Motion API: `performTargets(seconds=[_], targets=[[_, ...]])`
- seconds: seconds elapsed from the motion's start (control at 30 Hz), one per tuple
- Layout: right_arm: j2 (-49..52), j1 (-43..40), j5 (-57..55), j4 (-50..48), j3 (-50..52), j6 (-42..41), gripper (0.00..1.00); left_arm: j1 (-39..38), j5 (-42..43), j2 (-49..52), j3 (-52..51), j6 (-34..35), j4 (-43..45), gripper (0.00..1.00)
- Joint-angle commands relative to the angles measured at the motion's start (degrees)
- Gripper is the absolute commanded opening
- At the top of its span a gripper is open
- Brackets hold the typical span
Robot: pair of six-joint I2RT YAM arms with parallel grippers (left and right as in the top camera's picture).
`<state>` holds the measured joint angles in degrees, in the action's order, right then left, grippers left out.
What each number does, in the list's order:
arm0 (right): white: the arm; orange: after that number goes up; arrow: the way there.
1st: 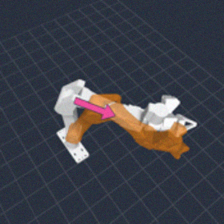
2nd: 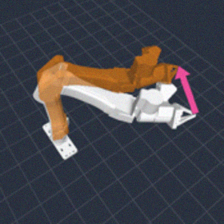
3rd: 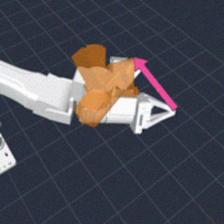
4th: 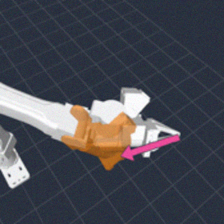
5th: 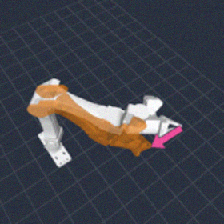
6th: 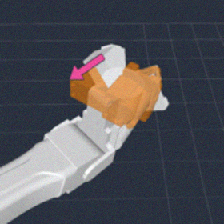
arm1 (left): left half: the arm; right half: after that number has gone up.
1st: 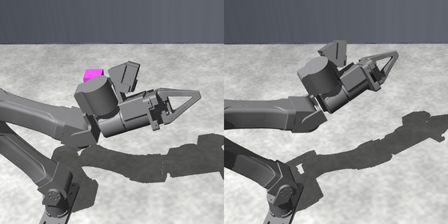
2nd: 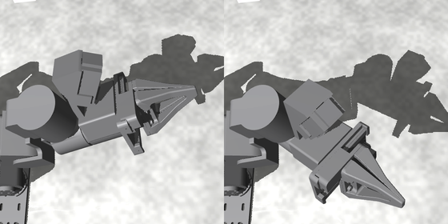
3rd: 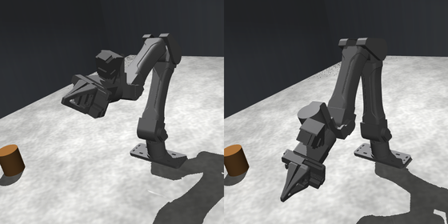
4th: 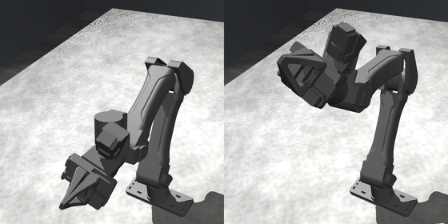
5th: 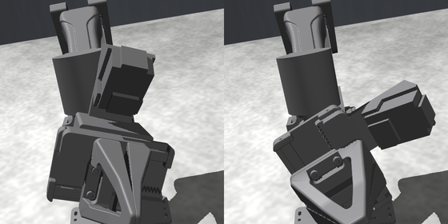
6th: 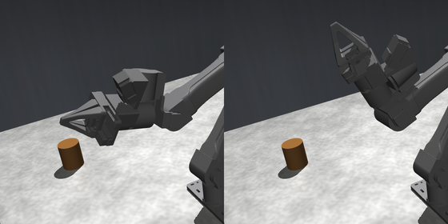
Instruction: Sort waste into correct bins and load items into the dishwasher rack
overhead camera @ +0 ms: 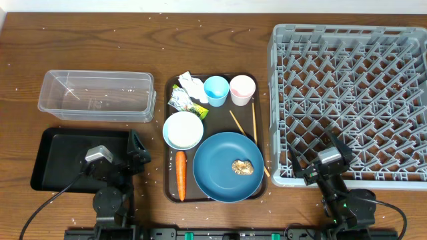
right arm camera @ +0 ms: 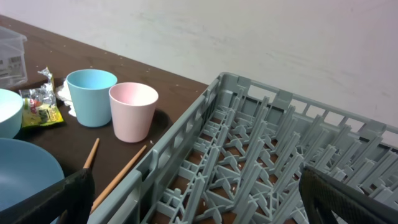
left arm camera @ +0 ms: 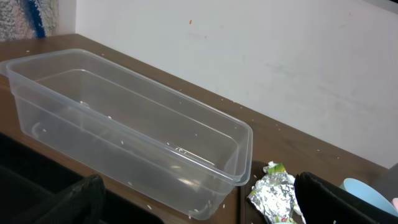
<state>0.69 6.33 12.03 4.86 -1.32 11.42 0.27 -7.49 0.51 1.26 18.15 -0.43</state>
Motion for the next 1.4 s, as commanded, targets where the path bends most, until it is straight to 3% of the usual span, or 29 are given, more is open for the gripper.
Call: performTargets(seconds=[0.0, 0.17, 0.3, 0.47, 0.63, 0.8, 0.97, 1.17, 1.37], targets=[[-0.35, -0.9, 0.42, -0.02, 0.22, -0.66, 0.99, 0.2, -0.04, -0.28, -1.03, -0.11, -0.81, 0.98], [-0.35, -0.9, 3.1, -0.81, 0.22, -0.7, 0.98, 0.2, -0.04, -0.28, -1.03, -0.13, -0.81, 0.98], [-0.35, -0.9, 14.12, -2.93, 0.22, -1.25, 0.99, 0.2, -0.04, -0.28, -1.03, -0.13, -0.79, 0.98], [-0.31, -0.9, 12.33, -3.61, -0.35, -18.58, 0.99, 0.2, -0.04, -0.28, -1.03, -0.13, -0.79, 0.98], [1.09, -0.9, 12.39, -2.86, -3.93, -22.34, 0.99, 0.2, 0.04, -0.28, -1.03, -0.02, -0.79, 0.98], [8.07, -0.9, 12.44, 1.25, -11.65, -22.08, 0.99, 0.17, 6.78, -0.28, -1.03, 1.38, 0.61, 0.98], [21.79, -0.9, 13.14, 10.99, -23.5, -20.02, 0.99, 0.17, 19.15, -0.28, -0.24, 3.87, 8.11, 0.98], [38.91, -0.9, 17.62, 22.23, -40.74, -14.1, 0.99, 0.17, 20.61, 2.67, 10.97, 5.38, -1.42, 0.98], [46.64, -0.9, 22.03, 24.7, -48.33, -16.06, 0.99, 0.17, 22.12, 18.43, 32.46, 5.01, -19.41, 0.98]])
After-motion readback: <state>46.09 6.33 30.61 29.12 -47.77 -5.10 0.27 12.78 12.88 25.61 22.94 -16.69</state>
